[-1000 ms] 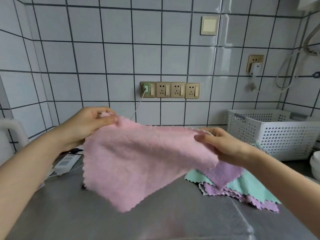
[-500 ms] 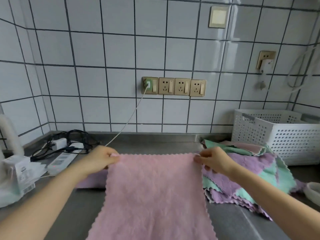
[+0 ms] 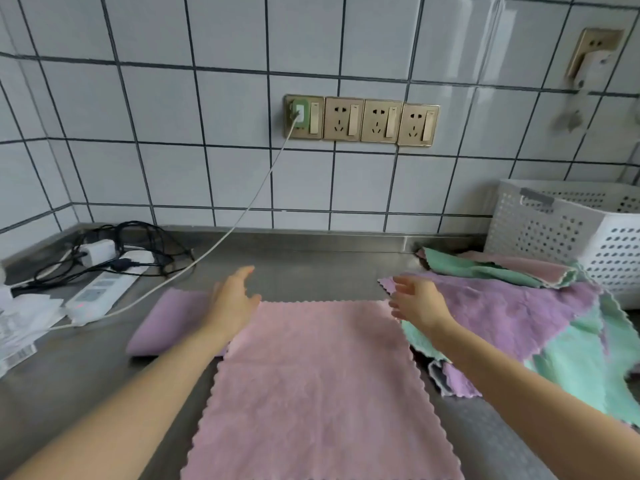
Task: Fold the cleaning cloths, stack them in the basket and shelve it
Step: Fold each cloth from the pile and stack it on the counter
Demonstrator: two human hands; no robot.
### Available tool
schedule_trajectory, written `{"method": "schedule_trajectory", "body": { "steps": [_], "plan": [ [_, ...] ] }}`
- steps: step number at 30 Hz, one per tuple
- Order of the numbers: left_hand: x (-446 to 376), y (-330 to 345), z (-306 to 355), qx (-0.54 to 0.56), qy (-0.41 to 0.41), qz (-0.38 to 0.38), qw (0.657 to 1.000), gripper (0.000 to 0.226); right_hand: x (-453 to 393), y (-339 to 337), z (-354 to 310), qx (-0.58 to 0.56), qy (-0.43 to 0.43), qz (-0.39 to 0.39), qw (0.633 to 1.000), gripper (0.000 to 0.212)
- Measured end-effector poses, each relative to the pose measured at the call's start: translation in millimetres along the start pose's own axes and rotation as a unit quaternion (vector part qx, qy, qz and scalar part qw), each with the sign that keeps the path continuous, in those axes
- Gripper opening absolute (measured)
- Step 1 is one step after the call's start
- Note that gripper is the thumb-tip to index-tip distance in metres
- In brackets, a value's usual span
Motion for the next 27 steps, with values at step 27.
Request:
{"method": "schedule_trajectory", "body": {
  "steps": [27],
  "plan": [
    [216,1,41,-0.193,0.187,-0.316,0.91,0.072,200,20,20,0.376,-0.395,-0.13,0.828,0.06]
  ]
}}
Point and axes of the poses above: each hand's wrist, its own x-axis away from the middle knuckle, its own y-axis out of the palm, z = x × y, the point moved 8 cm from there along -x, towards the middle knuckle, and after that the axes turned 12 degrees about x, right-handed, at the moved point
